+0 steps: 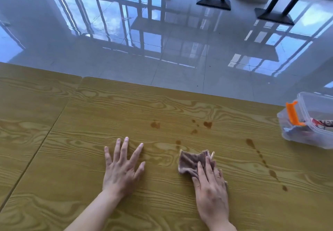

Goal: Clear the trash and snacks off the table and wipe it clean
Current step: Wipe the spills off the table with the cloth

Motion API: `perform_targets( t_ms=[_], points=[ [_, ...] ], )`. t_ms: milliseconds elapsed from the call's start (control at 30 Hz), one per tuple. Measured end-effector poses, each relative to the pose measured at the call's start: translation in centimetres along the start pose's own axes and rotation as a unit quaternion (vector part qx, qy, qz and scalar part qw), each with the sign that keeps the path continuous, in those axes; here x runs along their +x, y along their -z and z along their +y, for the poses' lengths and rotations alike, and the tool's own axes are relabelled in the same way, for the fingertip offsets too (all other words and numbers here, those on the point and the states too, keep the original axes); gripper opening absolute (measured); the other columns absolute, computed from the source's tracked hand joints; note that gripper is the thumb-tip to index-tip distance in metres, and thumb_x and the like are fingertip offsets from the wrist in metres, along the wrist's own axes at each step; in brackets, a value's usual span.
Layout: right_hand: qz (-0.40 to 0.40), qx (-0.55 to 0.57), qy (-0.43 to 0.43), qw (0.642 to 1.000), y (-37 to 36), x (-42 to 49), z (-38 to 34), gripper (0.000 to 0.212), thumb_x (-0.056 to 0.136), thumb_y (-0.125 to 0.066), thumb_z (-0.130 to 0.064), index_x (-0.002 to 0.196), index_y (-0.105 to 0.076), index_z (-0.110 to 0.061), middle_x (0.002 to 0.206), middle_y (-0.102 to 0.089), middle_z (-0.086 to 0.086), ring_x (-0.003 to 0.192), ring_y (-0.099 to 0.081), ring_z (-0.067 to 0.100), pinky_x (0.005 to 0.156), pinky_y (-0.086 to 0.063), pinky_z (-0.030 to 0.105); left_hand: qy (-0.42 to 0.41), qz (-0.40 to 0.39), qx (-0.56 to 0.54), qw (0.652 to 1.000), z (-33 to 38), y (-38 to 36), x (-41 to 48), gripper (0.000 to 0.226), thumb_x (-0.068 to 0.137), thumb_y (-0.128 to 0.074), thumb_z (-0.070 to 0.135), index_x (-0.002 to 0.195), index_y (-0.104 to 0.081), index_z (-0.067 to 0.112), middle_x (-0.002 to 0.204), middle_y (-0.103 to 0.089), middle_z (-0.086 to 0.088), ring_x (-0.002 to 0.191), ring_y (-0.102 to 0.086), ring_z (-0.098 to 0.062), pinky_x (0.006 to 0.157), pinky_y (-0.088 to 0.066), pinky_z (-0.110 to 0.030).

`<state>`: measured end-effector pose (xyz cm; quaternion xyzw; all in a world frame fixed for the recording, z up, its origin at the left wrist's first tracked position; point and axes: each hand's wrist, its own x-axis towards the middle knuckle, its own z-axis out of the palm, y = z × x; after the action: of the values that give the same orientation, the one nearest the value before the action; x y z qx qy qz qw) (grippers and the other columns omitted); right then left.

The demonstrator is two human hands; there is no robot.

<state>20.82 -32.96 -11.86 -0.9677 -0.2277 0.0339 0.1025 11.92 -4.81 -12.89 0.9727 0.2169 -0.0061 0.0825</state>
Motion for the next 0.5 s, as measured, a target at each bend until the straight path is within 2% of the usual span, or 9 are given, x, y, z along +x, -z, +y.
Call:
perform_targets(
  t_ms=[33,67,167,233,267,333,400,433,500],
  points=[
    [-0.003,0.006,-0.028,1.000,0.1,0.3,-0.3,0.058,0.100,-0.027,-0.048,0.148,-0.040,-0.019,0.163,-0.016,0.000,0.151,-0.013,0.021,0.120,-0.017,0.042,-0.011,-0.006,0.002,1.000,1.5,-0.3,-0.5,0.065,0.090,-0.032,0.063,0.150,-0.027,0.039,0.160,-0.018,-0.014,0.149,-0.004,-0.031,0.114,-0.006,-0.067],
    [-0.009,0.008,-0.014,1.000,0.3,0.0,-0.8,0.056,0.100,-0.029,-0.047,0.148,-0.040,-0.019,0.163,-0.016,0.001,0.151,-0.013,0.023,0.120,-0.016,0.043,-0.016,-0.012,0.002,1.000,3.1,-0.6,-1.0,0.066,0.090,-0.033,0.063,0.150,-0.028,0.036,0.160,-0.017,-0.015,0.149,-0.005,-0.031,0.113,-0.007,-0.067],
    [-0.019,-0.010,0.167,0.986,0.0,-2.6,-0.3,0.050,0.101,-0.036,-0.044,0.144,-0.048,-0.019,0.161,-0.026,0.003,0.149,-0.022,0.025,0.114,-0.026,0.045,-0.013,-0.015,-0.010,1.000,7.3,-0.9,-1.6,0.070,0.088,-0.037,0.061,0.150,-0.032,0.028,0.159,-0.018,-0.019,0.149,-0.007,-0.035,0.113,-0.008,-0.068],
    [-0.011,-0.022,0.198,0.980,0.5,-3.2,3.1,0.049,0.102,-0.036,-0.044,0.141,-0.053,-0.020,0.160,-0.028,0.001,0.148,-0.024,0.022,0.112,-0.031,0.045,-0.012,-0.017,-0.009,1.000,9.4,-1.1,-1.8,0.072,0.088,-0.037,0.060,0.150,-0.033,0.025,0.159,-0.018,-0.021,0.148,-0.008,-0.036,0.113,-0.009,-0.068],
    [-0.006,-0.027,0.154,0.988,0.8,-3.0,5.1,0.051,0.101,-0.033,-0.045,0.142,-0.051,-0.020,0.160,-0.026,-0.001,0.148,-0.024,0.022,0.112,-0.032,0.046,-0.010,-0.019,-0.005,1.000,10.1,-1.2,-2.0,0.073,0.088,-0.036,0.061,0.151,-0.032,0.023,0.159,-0.016,-0.021,0.148,-0.008,-0.037,0.113,-0.009,-0.067],
    [0.012,-0.021,-0.004,1.000,1.7,-1.7,8.3,0.058,0.098,-0.026,-0.049,0.146,-0.045,-0.021,0.162,-0.021,-0.002,0.146,-0.028,0.027,0.112,-0.034,0.050,-0.003,-0.017,0.005,1.000,10.9,-1.6,-2.4,0.076,0.089,-0.035,0.062,0.151,-0.030,0.019,0.160,-0.014,-0.022,0.148,-0.005,-0.037,0.114,-0.008,-0.066],
    [0.027,-0.012,-0.117,0.993,2.2,-0.1,8.7,0.061,0.096,-0.023,-0.052,0.146,-0.045,-0.024,0.160,-0.023,-0.001,0.144,-0.031,0.030,0.113,-0.033,0.052,-0.003,-0.012,0.016,1.000,10.8,-1.9,-2.4,0.077,0.089,-0.033,0.063,0.151,-0.029,0.018,0.160,-0.013,-0.022,0.149,-0.004,-0.036,0.114,-0.008,-0.065],
    [0.029,-0.006,-0.133,0.991,2.4,0.2,8.0,0.060,0.096,-0.024,-0.053,0.145,-0.045,-0.028,0.160,-0.024,0.000,0.144,-0.031,0.031,0.115,-0.030,0.050,-0.005,-0.007,0.021,1.000,10.7,-2.0,-2.3,0.078,0.089,-0.032,0.064,0.152,-0.028,0.018,0.160,-0.013,-0.022,0.149,-0.003,-0.035,0.115,-0.007,-0.065],
    [0.010,-0.010,-0.079,0.997,2.0,-0.8,6.9,0.054,0.097,-0.027,-0.056,0.145,-0.041,-0.036,0.162,-0.021,-0.004,0.147,-0.023,0.027,0.119,-0.021,0.045,-0.006,-0.003,0.028,1.000,10.5,-2.3,-2.2,0.078,0.089,-0.030,0.066,0.152,-0.026,0.019,0.160,-0.012,-0.021,0.149,-0.002,-0.034,0.115,-0.006,-0.064]
  ],
)
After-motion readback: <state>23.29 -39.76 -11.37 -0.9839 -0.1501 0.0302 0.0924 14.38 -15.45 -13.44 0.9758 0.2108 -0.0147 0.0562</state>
